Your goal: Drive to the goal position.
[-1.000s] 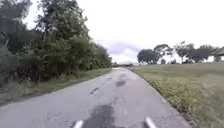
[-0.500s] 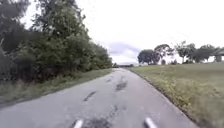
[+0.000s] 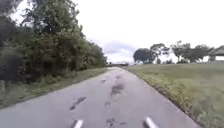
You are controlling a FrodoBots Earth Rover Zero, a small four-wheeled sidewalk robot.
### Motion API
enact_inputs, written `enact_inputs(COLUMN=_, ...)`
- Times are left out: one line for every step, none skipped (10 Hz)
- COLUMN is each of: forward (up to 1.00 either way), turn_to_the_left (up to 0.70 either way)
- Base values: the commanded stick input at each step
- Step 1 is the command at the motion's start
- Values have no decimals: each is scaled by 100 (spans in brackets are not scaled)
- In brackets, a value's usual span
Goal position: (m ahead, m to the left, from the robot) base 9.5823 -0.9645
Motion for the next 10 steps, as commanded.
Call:
enact_inputs(forward=85, turn_to_the_left=0)
enact_inputs(forward=85, turn_to_the_left=0)
enact_inputs(forward=85, turn_to_the_left=0)
enact_inputs(forward=85, turn_to_the_left=0)
enact_inputs(forward=85, turn_to_the_left=0)
enact_inputs(forward=85, turn_to_the_left=0)
enact_inputs(forward=85, turn_to_the_left=0)
enact_inputs(forward=85, turn_to_the_left=0)
enact_inputs(forward=85, turn_to_the_left=0)
enact_inputs(forward=85, turn_to_the_left=-20)
